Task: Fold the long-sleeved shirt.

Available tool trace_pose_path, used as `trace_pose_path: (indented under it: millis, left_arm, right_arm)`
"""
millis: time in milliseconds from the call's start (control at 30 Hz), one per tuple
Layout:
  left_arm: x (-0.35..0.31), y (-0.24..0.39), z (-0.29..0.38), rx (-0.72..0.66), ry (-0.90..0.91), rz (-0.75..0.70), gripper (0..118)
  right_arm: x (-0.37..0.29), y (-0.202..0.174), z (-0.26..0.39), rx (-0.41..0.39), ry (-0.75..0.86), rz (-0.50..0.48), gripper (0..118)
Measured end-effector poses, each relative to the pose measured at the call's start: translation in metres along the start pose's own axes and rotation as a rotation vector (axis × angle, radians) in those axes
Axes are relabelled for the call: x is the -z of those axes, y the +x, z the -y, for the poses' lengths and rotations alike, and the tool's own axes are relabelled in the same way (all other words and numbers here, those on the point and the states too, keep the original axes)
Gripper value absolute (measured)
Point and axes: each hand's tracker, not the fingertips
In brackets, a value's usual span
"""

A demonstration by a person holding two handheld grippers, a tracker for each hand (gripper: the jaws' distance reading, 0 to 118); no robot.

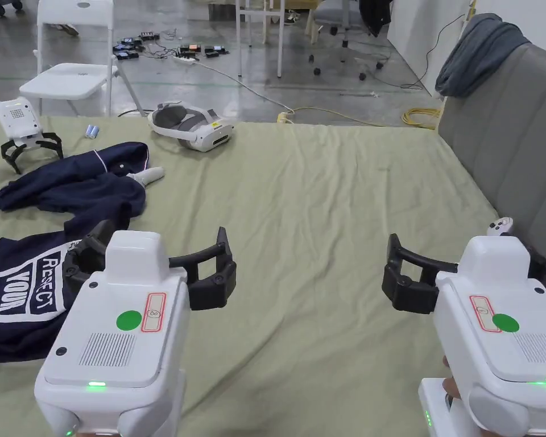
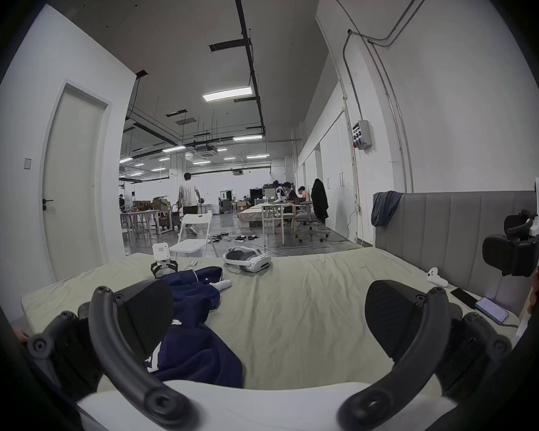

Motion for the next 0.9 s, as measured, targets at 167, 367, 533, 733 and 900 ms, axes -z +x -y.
trace_pose_path:
  millis: [167,367,533,733,900]
  left_arm:
    - [0.0005,0.0014,0.0027,-0.01,-0.008,0.0,111]
    - [0.0012,0.0018,0.0032,-0.001,-0.011,0.005,111]
    - [0.0005,0.0012,0.0017,-0.008,-0.006,0.003,111]
    - [0.0,0.0026,0.0019,-0.001,-0.007,0.014,111]
    - [0.0004,0.0039,0.0023,-0.004,-0.006,0.015,111]
  right_arm:
    - [0.0013,0.0023,0.0066,-0.014,0.0,0.002,118]
    - [0.0017,0.0041,0.0073,-0.003,0.003,0.007,118]
    - [-0.0002,0.0041,0.0064,0.014,0.006,0.003,118]
    - [-0.0018,0.0056,0.0039,0.008,0.014,0.007,118]
    - [-0.0029,0.0073,0.0026,0.01,0.016,0.013,118]
